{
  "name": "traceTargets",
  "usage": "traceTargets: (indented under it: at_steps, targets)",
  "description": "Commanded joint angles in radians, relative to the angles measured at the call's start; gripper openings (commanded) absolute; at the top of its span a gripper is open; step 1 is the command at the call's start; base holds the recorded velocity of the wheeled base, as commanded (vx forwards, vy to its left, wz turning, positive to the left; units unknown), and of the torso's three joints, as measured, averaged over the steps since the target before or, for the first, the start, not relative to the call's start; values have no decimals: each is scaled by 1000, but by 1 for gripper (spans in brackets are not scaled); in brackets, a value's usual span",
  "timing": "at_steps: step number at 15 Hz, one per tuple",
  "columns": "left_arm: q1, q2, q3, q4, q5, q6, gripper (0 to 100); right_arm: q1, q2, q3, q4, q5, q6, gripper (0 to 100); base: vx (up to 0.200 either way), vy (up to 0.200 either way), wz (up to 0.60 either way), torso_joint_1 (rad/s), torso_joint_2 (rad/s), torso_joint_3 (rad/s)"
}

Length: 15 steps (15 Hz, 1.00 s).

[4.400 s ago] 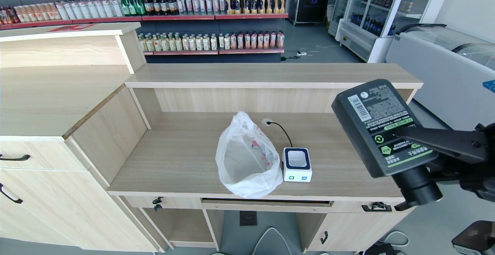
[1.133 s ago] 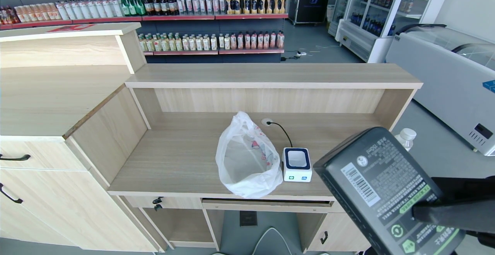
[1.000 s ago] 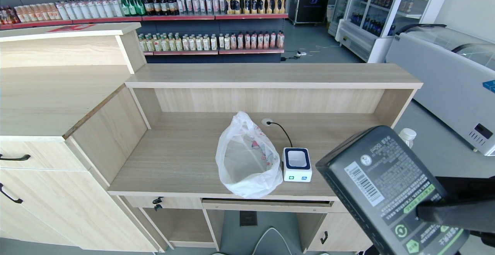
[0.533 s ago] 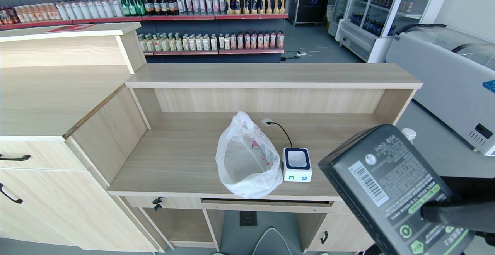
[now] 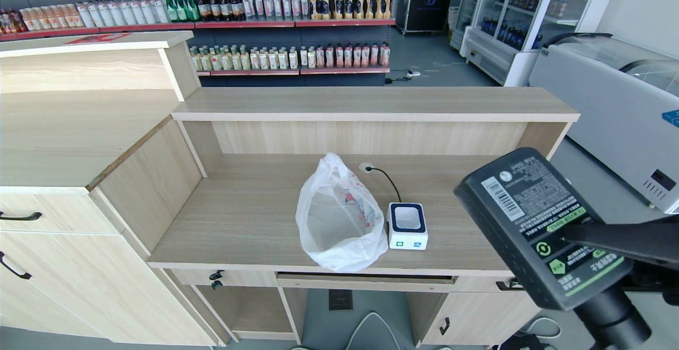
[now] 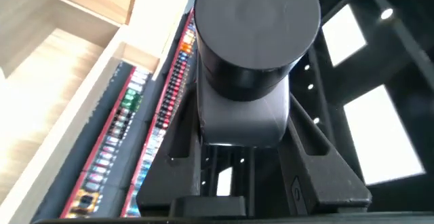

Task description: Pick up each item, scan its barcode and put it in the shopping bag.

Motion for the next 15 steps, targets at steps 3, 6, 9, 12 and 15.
traceTargets:
  at_steps: [3,6,9,12,15]
  targets:
    - [0,1,0,0,0,0,100,-666,-64,9,456,9,443,0,0,0,0,0,0,0]
    - [0,1,0,0,0,0,100,-832,-110,-43,798,-25,627,0,0,0,0,0,0,0]
    - [0,1,0,0,0,0,100,-855,-88,-65,821,-10,902,0,0,0,0,0,0,0]
    - [0,1,0,0,0,0,100,-887,-36,-71,821,-10,978,0,0,0,0,0,0,0]
    - [0,0,0,0,0,0,100,-884,-38,-65,829,-7,1020,0,0,0,400,0,2,0]
